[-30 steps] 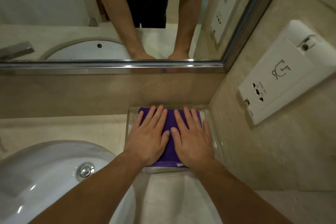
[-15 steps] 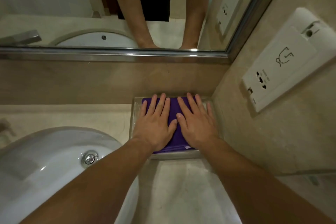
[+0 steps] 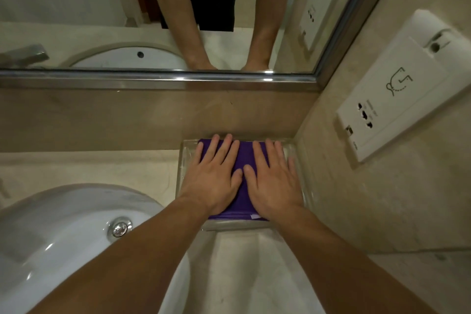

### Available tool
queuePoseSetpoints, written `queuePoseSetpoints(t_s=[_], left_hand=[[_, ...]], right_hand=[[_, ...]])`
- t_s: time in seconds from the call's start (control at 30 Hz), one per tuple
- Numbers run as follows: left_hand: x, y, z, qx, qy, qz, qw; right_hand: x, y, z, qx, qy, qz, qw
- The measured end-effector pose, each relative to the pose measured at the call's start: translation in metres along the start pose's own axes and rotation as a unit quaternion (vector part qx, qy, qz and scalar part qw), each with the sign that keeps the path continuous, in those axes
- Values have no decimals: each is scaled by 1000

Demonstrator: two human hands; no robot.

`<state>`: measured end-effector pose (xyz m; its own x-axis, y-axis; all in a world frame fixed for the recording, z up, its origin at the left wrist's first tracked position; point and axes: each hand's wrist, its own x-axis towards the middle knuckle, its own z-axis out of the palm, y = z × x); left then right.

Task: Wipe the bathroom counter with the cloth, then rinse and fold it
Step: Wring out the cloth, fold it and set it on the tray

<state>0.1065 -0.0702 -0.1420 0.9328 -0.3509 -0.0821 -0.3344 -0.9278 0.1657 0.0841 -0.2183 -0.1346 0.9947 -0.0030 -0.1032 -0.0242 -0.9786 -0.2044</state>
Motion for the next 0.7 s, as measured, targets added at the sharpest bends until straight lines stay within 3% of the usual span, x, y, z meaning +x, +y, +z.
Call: queuePoseSetpoints(t_s=[0.1, 0.4, 0.57, 0.7], left_hand=[[-2, -2, 5, 4, -5, -6, 1000], [-6, -3, 5, 1, 15, -68, 998], [-4, -5, 6, -30, -7, -77, 997], [-3, -5, -3, -33, -59, -83, 994]], right_hand=[[-1, 6, 9, 2, -29, 8, 1000], [-2, 5, 10, -12, -4, 30, 999], [0, 3, 9, 0, -22, 42, 999], [3, 4, -1, -8, -81, 47, 996]])
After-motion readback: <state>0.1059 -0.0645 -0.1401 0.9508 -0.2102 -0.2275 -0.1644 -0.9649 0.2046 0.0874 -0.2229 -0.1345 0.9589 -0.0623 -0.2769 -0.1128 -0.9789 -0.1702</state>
